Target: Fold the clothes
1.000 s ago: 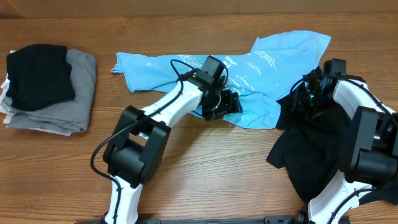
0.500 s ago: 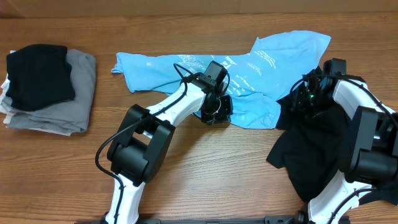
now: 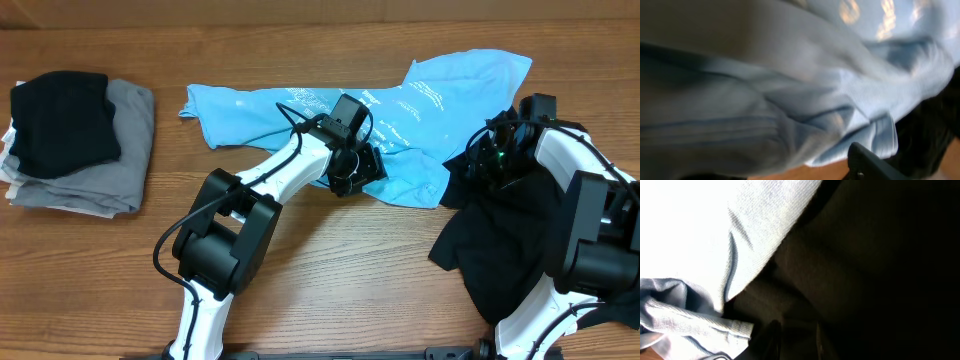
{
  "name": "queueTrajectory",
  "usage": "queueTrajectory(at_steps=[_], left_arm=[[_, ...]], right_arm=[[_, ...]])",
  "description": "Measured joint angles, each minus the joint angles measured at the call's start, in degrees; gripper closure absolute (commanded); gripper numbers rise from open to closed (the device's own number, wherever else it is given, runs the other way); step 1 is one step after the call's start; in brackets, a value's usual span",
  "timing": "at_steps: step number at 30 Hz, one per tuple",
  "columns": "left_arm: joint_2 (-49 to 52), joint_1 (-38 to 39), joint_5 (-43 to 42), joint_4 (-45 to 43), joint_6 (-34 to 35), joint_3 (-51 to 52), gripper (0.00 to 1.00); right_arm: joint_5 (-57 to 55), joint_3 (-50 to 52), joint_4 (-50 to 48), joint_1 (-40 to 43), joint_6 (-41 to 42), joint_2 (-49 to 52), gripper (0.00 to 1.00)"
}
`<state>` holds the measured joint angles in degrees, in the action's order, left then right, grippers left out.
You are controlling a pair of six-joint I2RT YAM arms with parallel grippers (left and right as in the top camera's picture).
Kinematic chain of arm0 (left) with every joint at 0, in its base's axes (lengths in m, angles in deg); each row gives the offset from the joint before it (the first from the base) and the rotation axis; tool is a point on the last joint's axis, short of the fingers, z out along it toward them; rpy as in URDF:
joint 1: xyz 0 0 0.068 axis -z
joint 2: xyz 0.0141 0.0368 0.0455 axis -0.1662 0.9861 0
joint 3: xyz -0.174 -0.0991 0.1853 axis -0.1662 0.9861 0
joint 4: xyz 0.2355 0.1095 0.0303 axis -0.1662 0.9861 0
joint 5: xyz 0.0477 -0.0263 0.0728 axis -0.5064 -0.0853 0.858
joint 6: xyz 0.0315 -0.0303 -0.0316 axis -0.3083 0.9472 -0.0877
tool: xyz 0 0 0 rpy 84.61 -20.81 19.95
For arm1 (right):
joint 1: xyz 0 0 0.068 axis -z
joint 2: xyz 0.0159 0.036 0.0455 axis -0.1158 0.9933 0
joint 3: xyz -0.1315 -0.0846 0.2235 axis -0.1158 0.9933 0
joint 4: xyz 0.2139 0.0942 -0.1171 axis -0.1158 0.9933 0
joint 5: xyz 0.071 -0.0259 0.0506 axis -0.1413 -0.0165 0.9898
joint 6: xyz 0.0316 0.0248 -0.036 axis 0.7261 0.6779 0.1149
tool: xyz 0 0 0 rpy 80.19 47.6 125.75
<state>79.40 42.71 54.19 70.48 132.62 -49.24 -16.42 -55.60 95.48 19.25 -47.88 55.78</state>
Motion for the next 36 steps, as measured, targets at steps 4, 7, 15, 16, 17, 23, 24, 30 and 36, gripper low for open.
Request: queueTrajectory(at_steps=[4,7,15,16,17,23,24,30,36], left_arm=[[0.00,0.00,4.00,-0.52,2.23,0.00,0.86],[0.00,-0.02,5.90,-0.59,3.50,0.04,0.96],[0.00,-0.66,8.26,5.27,3.30,-0.02,0.96],[-0.02,-1.14,8.15,7.23,2.97,-0.20,0.96],[-0.15,-2.49,7.78,10.97,2.14,-0.52,0.96],[-0.48,-14.97,7.82,25.22,-5.07,-0.76,0.96],[-0.50,-17.27,7.98,26.08,-6.05,-0.72,0.96],[-0.94,-30.95,9.70,28.72,-12.39,-0.66,0.96],[-1.20,-37.20,10.43,32.50,-18.78,-0.39,0.96]], right_arm=[[0.00,-0.04,0.15,0.00,0.00,0.00,0.72],[0.00,-0.07,0.20,0.00,-0.04,0.00,0.71],[-1.38,-0.28,0.50,-0.13,0.98,0.00,0.72],[-2.10,-0.35,0.52,-0.24,1.46,0.00,0.72],[-2.89,-0.42,0.46,-0.44,1.97,-0.02,0.72],[-5.18,-0.61,-1.53,-0.61,2.34,0.07,0.73],[-5.64,-0.72,-1.95,-0.57,2.34,0.24,0.81],[-11.85,-2.67,-6.08,3.34,7.19,1.97,0.77],[-18.47,-9.35,-0.09,21.42,15.61,5.03,0.76]])
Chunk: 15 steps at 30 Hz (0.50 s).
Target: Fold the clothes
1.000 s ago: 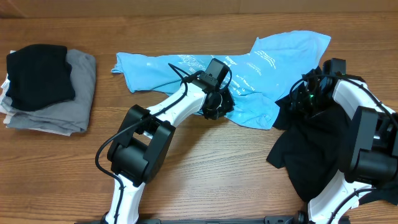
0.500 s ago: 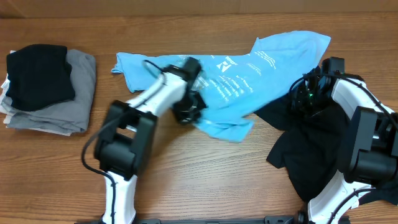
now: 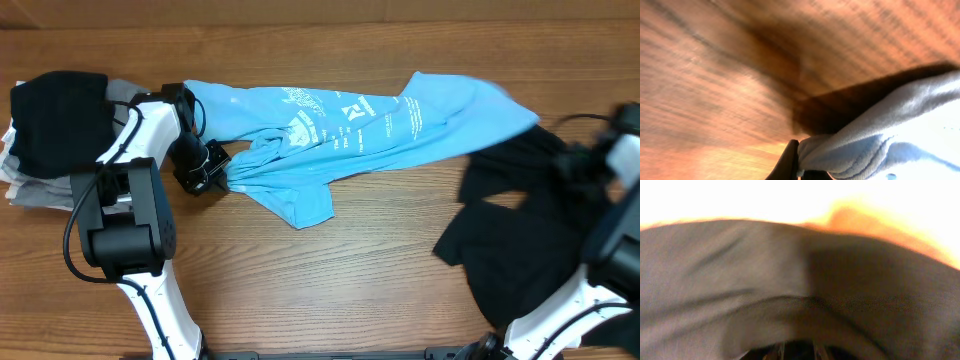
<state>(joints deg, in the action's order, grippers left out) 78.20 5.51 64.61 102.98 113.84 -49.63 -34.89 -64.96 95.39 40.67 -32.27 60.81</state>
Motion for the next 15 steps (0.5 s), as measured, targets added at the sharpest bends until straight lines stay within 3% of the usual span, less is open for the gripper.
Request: queueTrajectory(at_steps=[7,11,15], left_arm=[[-1.18,1.22,-0.50,0.81,-2.82,0.09,0.96],[-1.46,3.10,-1.99,0.35,-3.52,0.11,0.96],[-1.51,4.87,-2.60,0.37,-3.69,0.11,0.96]], right_arm=[[11.39,-11.76,14.49,14.08,0.09,3.02,0.63],[20.02,-16.72,23.80,10.54,-7.19,2.93,0.58],[21.75,-16.46,27.21,3.89,-13.11,2.91,0.59]])
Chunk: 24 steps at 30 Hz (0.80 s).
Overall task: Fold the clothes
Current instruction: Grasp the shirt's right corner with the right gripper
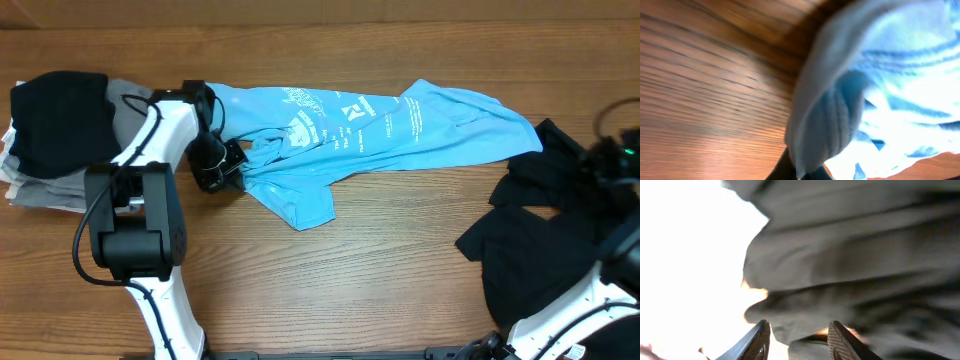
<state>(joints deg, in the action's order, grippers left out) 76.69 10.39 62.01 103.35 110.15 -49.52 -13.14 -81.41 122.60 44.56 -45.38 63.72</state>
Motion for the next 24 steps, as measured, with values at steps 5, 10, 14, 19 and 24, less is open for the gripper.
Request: queueTrajectory(at_steps=[5,10,14,19,24], left_arm=[[0.00,0.33,-0.31,-0.02,0.00,0.00,0.96],[0.00,0.33,-0.31,-0.02,0.00,0.00,0.96],[0.00,0.33,-0.28,-0.02,0.00,0.00,0.96],[0.00,0.33,-0.28,-0.20,0.00,0.00,0.96],[0.00,0.33,-0.31,-0.26,0.02,0.00,0.96]], right_arm=[[-4.50,4.96,-3.39,-9.18,-3.17,-0.02,0.59],[-9.75,10.93,-9.55,-13.35,-3.78,-0.02,0.59],[-12.33,13.42,-14.03,-13.42,-1.79,-1.31,0.60],[-14.34,14.49,-25.57,-10.97,0.07,-1.95,0.59],[-20.55,14.99,-37.57,-3.43,5.35,-1.81,0.56]])
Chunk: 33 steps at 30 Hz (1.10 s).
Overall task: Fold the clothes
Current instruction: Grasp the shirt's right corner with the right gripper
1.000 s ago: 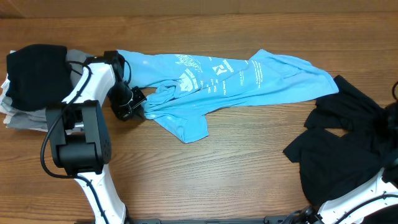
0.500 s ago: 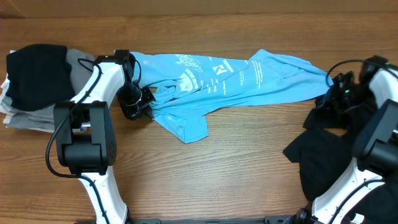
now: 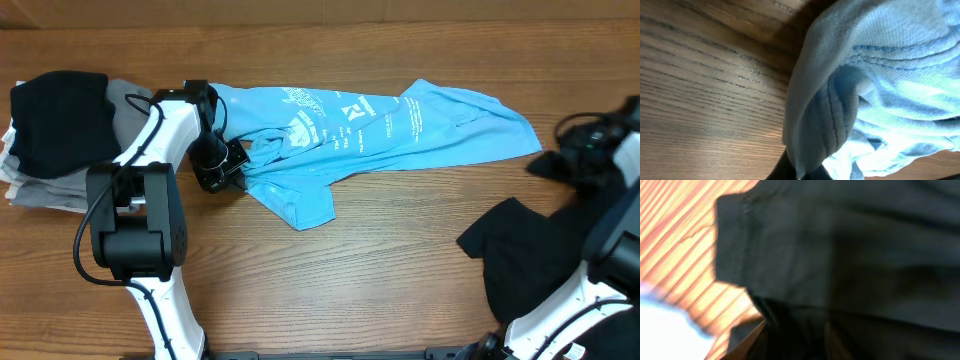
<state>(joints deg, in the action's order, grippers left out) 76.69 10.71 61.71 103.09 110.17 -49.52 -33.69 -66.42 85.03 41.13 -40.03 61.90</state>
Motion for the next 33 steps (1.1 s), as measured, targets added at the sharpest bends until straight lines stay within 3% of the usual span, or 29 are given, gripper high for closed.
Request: queueTrajectory(at_steps=[3,9,13,20,21,24,26,29,33], left_arm=[[0.00,0.00,0.00,-0.09,0.00,0.00,0.96],[0.00,0.00,0.00,-1.29,0.00,0.00,0.96],[0.00,0.00,0.00,-1.68,-0.07,0.00,0.96],[0.00,0.00,0.00,-1.14,-1.16,0.00,0.95],[0.00,0.00,0.00,-0.70,-1.36,0.00,0.89],[0.00,0.00,-0.04,-0.66,-1.86,0.00,0.38],[0.00,0.00,-0.20,-0.81,-1.86,0.00,0.22],[0.00,-0.13,-0.31,-0.42,-1.99,-0.02,0.16],[0.00,-1.20,-1.11,4.17,-2.23,-2.99,0.21]], right_arm=[[-2.93,0.00,-2.43,4.20,3.41,0.04,0.43],[1.57,-0.28,-2.60,11.98,6.80,0.04,0.03],[9.46,-4.17,2.14,10.95,5.42,0.04,0.00],[14.19,-8.17,12.94,0.79,3.21,-2.86,0.00],[14.69,-8.20,14.95,-1.68,2.99,-3.26,0.00],[15.06,-7.08,16.06,-4.61,2.60,-3.26,0.00],[15.15,-5.53,16.26,-5.81,2.45,-3.26,0.00],[14.95,-3.39,16.24,-7.50,2.29,-3.26,0.00],[13.53,-1.97,16.59,-9.97,2.21,-3.26,0.00]])
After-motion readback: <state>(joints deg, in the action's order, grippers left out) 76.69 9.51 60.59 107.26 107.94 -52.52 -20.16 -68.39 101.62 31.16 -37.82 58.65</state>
